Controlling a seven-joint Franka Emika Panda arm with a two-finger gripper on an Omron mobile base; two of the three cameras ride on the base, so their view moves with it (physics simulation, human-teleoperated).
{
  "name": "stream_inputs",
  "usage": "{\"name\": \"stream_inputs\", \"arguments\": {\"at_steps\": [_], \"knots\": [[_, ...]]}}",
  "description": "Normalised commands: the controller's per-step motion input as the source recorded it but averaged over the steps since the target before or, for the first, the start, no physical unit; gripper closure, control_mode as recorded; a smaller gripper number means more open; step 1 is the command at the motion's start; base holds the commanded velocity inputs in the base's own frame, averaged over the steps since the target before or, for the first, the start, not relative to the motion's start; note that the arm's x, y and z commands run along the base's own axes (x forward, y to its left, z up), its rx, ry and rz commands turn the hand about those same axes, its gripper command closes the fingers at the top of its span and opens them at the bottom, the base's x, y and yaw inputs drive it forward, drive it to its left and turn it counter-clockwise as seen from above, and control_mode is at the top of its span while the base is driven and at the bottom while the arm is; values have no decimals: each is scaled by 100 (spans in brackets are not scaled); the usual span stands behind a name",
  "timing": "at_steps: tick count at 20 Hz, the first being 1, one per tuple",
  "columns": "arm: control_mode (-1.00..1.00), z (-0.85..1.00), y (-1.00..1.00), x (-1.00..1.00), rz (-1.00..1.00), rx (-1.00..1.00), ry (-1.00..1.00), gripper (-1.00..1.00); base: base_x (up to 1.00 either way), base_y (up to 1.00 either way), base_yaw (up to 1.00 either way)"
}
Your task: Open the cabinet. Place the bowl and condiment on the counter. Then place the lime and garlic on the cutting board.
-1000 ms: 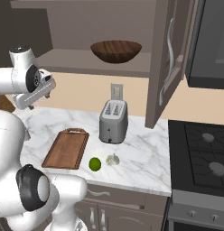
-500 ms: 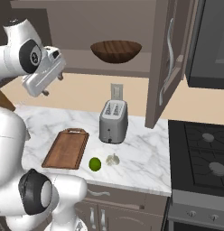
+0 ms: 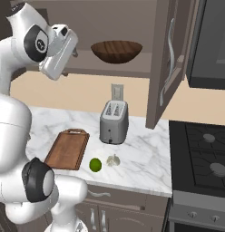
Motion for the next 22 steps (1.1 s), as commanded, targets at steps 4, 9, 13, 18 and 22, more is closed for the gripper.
{"name": "stream_inputs", "arguments": {"at_steps": [4,9,13,18,22], "knots": [[-100,0,-10,56,-11,-10,-18,-100,0,0,0],[-100,15,-29,45,-9,-1,0,-100,0,0,0],[-100,30,-33,53,-6,0,0,-100,0,0,0],[-100,13,-19,60,-3,0,0,-100,0,0,0],[-100,-19,-11,74,0,0,0,-100,0,0,0]]}}
